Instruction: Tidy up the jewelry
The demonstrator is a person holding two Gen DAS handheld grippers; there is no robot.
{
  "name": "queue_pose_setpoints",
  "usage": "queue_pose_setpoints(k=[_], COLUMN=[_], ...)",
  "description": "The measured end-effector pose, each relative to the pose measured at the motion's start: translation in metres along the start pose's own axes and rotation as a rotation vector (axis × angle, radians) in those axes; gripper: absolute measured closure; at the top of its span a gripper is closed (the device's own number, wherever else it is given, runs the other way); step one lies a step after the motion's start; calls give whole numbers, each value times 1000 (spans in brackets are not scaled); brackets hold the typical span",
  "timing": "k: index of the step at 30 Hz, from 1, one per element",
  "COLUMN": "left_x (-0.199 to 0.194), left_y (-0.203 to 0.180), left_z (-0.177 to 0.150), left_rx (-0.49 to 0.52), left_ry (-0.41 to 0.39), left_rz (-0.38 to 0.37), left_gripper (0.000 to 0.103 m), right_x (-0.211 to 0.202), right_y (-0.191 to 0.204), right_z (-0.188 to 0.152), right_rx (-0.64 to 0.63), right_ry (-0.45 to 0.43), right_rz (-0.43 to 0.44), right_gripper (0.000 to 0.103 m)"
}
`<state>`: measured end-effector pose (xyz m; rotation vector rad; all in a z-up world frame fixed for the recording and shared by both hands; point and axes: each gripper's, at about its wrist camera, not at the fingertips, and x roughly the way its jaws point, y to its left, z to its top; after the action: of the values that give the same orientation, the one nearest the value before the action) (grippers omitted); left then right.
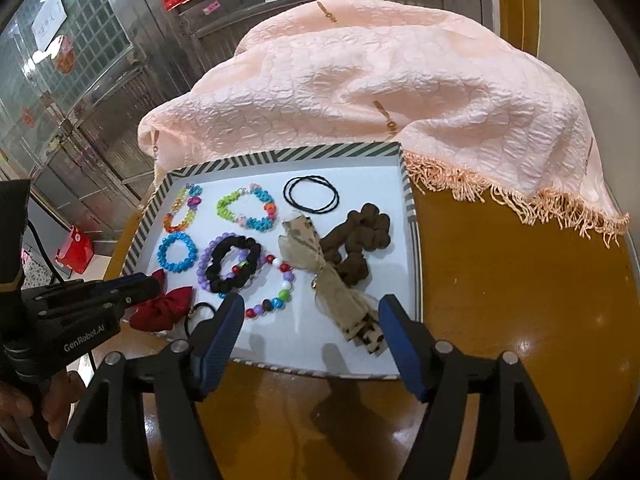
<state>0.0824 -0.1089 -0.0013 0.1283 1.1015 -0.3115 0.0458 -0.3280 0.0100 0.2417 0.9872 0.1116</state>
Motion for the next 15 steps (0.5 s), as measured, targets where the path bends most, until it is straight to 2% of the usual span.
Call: queue_pose_setpoints(k=[8,15], left_x=[-26,-44], left_y=[7,6], left_z=[-10,-18], left_rx=[-11,18], left_ry=[-55,-102], left_rz=[26,49], left_gripper=[96,96], right_x=[-12,-22], right_y=[16,28], right_z=[-4,-9], right_rx=[-28,-45], right_ry=[-15,-35], right_rz=[7,10], right_gripper=[26,26])
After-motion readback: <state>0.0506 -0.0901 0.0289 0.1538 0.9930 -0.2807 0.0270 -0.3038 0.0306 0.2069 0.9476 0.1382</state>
